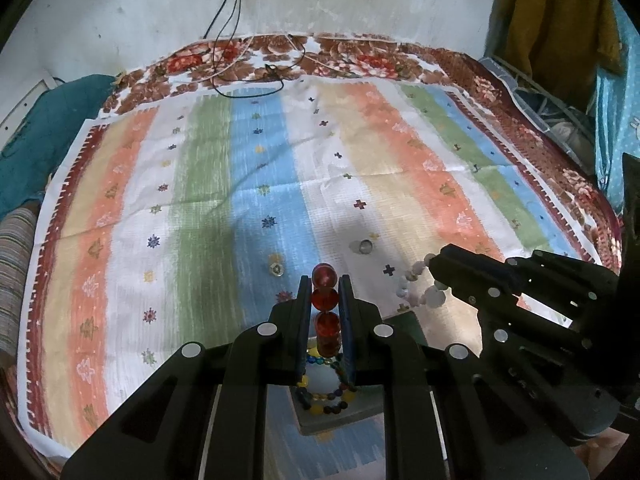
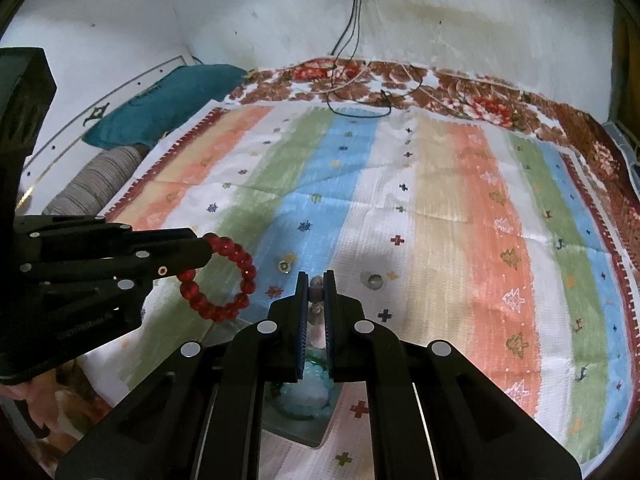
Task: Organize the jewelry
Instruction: 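Lift and carry the red bracelet and white beads over the silver tin, then open left tool dropping red bracelet while right tool releases white beads into tin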
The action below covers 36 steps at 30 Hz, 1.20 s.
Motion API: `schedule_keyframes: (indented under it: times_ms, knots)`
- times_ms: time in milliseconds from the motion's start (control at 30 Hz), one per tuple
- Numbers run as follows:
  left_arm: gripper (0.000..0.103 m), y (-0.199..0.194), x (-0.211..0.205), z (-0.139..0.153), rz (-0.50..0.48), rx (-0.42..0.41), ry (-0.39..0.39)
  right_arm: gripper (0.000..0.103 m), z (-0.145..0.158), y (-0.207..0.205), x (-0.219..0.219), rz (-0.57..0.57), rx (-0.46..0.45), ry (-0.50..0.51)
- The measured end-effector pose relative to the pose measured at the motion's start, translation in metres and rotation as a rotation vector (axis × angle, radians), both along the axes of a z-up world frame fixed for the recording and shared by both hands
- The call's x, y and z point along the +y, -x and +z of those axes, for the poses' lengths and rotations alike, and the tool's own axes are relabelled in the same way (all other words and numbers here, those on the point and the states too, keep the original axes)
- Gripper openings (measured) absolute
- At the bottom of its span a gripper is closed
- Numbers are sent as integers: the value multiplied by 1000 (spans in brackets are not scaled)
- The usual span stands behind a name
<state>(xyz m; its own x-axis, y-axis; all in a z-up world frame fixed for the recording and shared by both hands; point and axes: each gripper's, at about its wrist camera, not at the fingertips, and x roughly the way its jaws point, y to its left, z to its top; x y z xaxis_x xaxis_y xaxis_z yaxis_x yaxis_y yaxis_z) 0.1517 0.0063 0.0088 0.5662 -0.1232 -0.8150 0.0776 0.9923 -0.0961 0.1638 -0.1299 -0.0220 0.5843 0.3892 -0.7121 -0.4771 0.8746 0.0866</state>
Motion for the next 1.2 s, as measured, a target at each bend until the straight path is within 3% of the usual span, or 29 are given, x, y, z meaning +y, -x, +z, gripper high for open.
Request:
schedule_keyframes:
  times_ms: [467, 933, 1000, 1033, 1067, 1100, 1133, 1200]
  knots:
    - [13, 35, -6, 10, -26, -50, 3, 8, 3, 28, -8, 12, -38, -16]
    - [13, 53, -10, 7, -29, -52, 13, 8, -9, 50, -10, 56, 11, -14]
    - [21, 52, -7, 7, -18, -50, 23, 8, -11, 50, -9, 63, 21, -8]
    - [33, 51, -4, 6, -5, -45, 32, 9, -11, 50, -10, 62, 21, -6]
    - [36, 50, -1, 7, 6, -46, 39, 15, -11, 49, -10, 56, 21, -4]
    - [36, 49, 2, 7, 17, -45, 43, 36, -11, 47, -12, 43, 24, -1]
    - [37, 48, 6, 6, 31, -40, 46, 46, -12, 45, -15, 26, 26, -2]
    - [43, 45, 13, 4, 56, -28, 52, 48, -14, 38, -19, -1, 44, -2]
